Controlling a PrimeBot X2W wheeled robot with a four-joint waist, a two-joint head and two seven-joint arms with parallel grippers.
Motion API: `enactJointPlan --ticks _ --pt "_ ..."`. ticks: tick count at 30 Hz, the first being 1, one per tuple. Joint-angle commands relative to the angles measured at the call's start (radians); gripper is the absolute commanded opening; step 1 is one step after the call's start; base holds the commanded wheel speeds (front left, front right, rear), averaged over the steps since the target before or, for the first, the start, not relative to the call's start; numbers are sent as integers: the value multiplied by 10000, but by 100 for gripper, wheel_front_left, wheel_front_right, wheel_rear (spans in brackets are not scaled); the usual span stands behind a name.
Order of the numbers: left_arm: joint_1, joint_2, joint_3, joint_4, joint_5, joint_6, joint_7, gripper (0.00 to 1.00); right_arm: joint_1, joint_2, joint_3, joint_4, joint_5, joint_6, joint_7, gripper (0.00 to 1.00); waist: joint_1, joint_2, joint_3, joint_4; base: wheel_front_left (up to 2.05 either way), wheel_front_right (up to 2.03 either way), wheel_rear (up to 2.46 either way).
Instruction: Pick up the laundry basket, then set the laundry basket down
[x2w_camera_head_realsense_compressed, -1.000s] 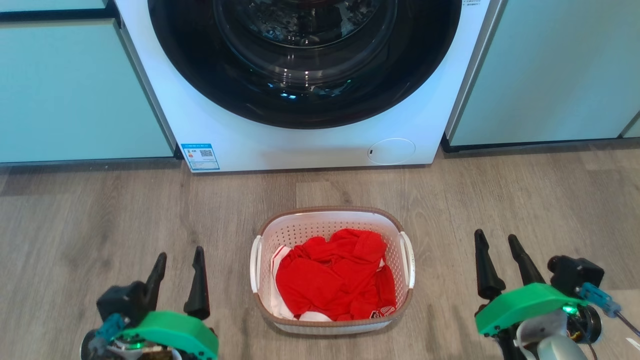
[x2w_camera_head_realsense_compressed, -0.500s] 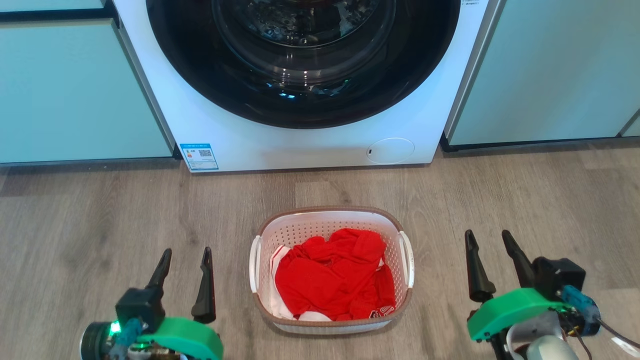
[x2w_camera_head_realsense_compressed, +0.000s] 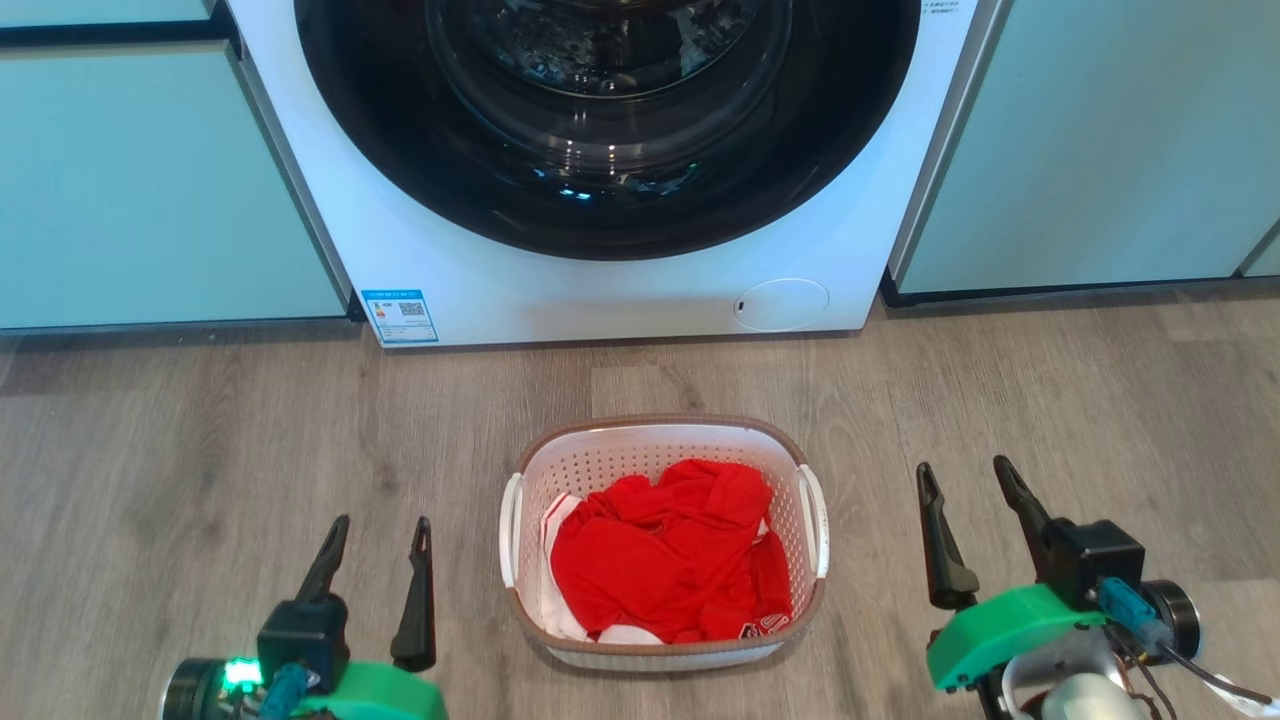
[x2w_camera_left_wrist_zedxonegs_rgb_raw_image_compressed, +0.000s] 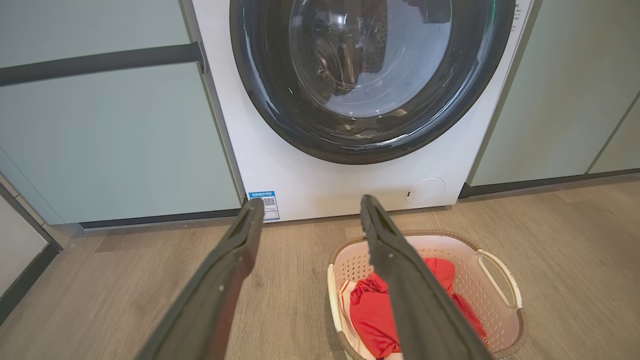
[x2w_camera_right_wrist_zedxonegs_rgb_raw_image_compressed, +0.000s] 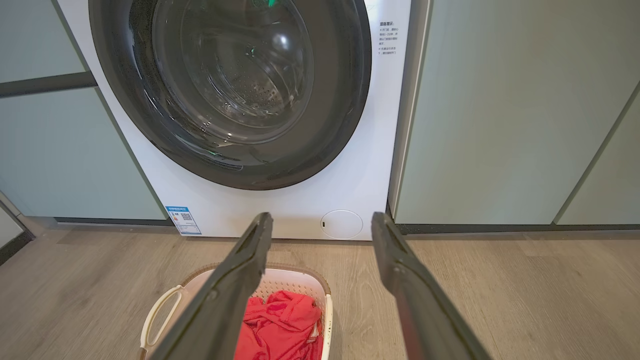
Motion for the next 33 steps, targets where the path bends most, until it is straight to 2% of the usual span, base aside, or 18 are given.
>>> enactJointPlan --ticks 1,33 --pt "-322 -39 391 -273 55 -27 -109 100 -76 -120 265 -317 -51 27 -132 100 0 0 -7 2 0 0 0" --pt "-491 -163 547 65 140 -281 -109 100 -210 -120 189 -84 -43 27 -132 100 0 0 400 -4 0 0 0"
